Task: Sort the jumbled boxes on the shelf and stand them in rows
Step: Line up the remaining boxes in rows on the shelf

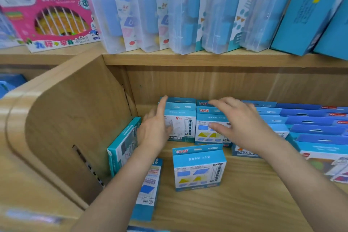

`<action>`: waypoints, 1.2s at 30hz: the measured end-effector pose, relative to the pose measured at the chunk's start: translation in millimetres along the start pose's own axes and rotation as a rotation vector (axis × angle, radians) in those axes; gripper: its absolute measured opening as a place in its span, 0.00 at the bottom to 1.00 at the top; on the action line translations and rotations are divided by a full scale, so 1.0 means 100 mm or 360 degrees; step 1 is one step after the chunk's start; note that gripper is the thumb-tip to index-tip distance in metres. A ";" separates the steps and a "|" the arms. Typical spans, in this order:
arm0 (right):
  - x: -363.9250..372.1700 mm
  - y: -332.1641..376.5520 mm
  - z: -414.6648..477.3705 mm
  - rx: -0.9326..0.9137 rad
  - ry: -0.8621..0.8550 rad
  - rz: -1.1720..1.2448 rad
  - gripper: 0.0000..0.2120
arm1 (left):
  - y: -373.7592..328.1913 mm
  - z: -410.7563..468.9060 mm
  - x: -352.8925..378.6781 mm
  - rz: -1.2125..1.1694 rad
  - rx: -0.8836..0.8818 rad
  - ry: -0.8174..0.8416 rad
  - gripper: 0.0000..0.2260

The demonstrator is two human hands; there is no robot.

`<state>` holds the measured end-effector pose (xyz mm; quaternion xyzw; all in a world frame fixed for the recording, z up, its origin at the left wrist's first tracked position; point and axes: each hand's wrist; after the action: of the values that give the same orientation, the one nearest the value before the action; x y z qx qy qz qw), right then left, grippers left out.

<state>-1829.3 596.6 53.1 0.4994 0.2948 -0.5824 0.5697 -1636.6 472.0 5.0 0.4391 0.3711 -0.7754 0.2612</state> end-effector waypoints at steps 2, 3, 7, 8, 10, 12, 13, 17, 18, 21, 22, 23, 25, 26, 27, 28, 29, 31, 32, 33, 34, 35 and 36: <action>-0.07 0.13 -0.18 0.0046 0.0262 0.0491 0.34 | -0.02 -0.16 -0.17 0.0101 0.0065 -0.0130 0.31; -0.08 0.18 -0.27 0.0033 0.0390 0.0584 0.37 | 0.00 -0.28 -0.27 0.0200 0.0108 -0.0209 0.26; 0.11 0.33 -0.49 -0.0130 0.0660 0.0283 0.40 | 0.21 -0.79 -0.54 0.0706 0.0165 -0.0219 0.21; 0.16 0.36 -0.51 -0.0147 0.0626 0.0214 0.39 | 0.25 -0.88 -0.56 0.0785 0.0112 -0.0098 0.22; 0.26 0.38 -0.52 -0.0110 0.0494 0.0179 0.35 | 0.32 -1.01 -0.52 0.0838 0.0007 0.0139 0.23; 0.31 0.38 -0.54 -0.0052 0.0410 0.0211 0.32 | 0.32 -1.04 -0.50 0.0934 -0.0010 0.0221 0.24; 0.33 0.38 -0.54 -0.0030 0.0387 0.0223 0.32 | 0.31 -1.03 -0.50 0.0995 -0.0014 0.0236 0.25; 0.33 0.40 -0.57 0.0035 0.0357 0.0242 0.32 | 0.32 -0.93 -0.53 0.1155 -0.0027 0.0357 0.27; 0.32 0.40 -0.58 0.0048 0.0364 0.0229 0.32 | 0.32 -0.92 -0.52 0.1148 -0.0040 0.0394 0.28; 0.29 0.42 -0.60 0.0077 0.0357 0.0179 0.31 | 0.32 -0.91 -0.49 0.1011 -0.0095 0.0406 0.30; 0.29 0.43 -0.61 0.0096 0.0353 0.0154 0.31 | 0.32 -0.91 -0.51 0.0947 -0.0116 0.0380 0.30; 0.29 0.42 -0.61 0.0120 0.0343 0.0127 0.32 | 0.31 -0.92 -0.55 0.0850 -0.0140 0.0326 0.28; 0.28 0.37 -0.62 0.0171 0.0278 0.0058 0.32 | 0.29 -0.96 -0.68 0.0555 -0.0177 0.0098 0.21; 0.28 0.34 -0.62 0.0182 0.0226 0.0021 0.32 | 0.26 -1.01 -0.76 0.0409 -0.0175 -0.0084 0.17; 0.29 0.30 -0.63 0.0183 0.0179 -0.0012 0.33 | 0.22 -1.08 -0.84 0.0294 -0.0173 -0.0278 0.16; 0.30 0.27 -0.63 0.0190 0.0150 -0.0043 0.34 | 0.17 -1.14 -0.91 0.0190 -0.0181 -0.0463 0.16; 0.31 0.24 -0.63 0.0208 0.0136 -0.0067 0.37 | 0.12 -1.21 -0.99 0.0067 -0.0216 -0.0611 0.16; 0.33 0.24 -0.63 0.0254 0.0117 -0.0075 0.41 | 0.02 -1.33 -1.10 -0.0230 -0.0265 -0.0795 0.17; 0.35 0.25 -0.63 0.0255 0.0086 -0.0066 0.43 | -0.01 -1.36 -1.14 -0.0328 -0.0228 -0.0865 0.17; 0.36 0.26 -0.63 0.0236 0.0047 -0.0051 0.44 | -0.02 -1.38 -1.19 -0.0379 -0.0178 -0.0915 0.18; 0.36 0.27 -0.63 0.0207 0.0014 -0.0029 0.44 | -0.03 -1.38 -1.23 -0.0409 -0.0132 -0.0952 0.18; 0.36 0.28 -0.63 0.0170 -0.0011 -0.0012 0.44 | -0.02 -1.39 -1.27 -0.0429 -0.0101 -0.0974 0.18; 0.36 0.30 -0.63 0.0124 -0.0026 0.0005 0.44 | -0.02 -1.38 -1.31 -0.0450 -0.0079 -0.0986 0.17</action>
<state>-1779.8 635.5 6.6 0.5170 0.2664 -0.5965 0.5531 -1508.3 595.0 73.0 0.1204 0.3501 -0.8912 0.2622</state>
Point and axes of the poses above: each hand's wrist, its own z-axis towards the middle knuckle, its own x-axis out of the palm, y = z × x, and after that the axes turned 8 degrees about x, right-handed
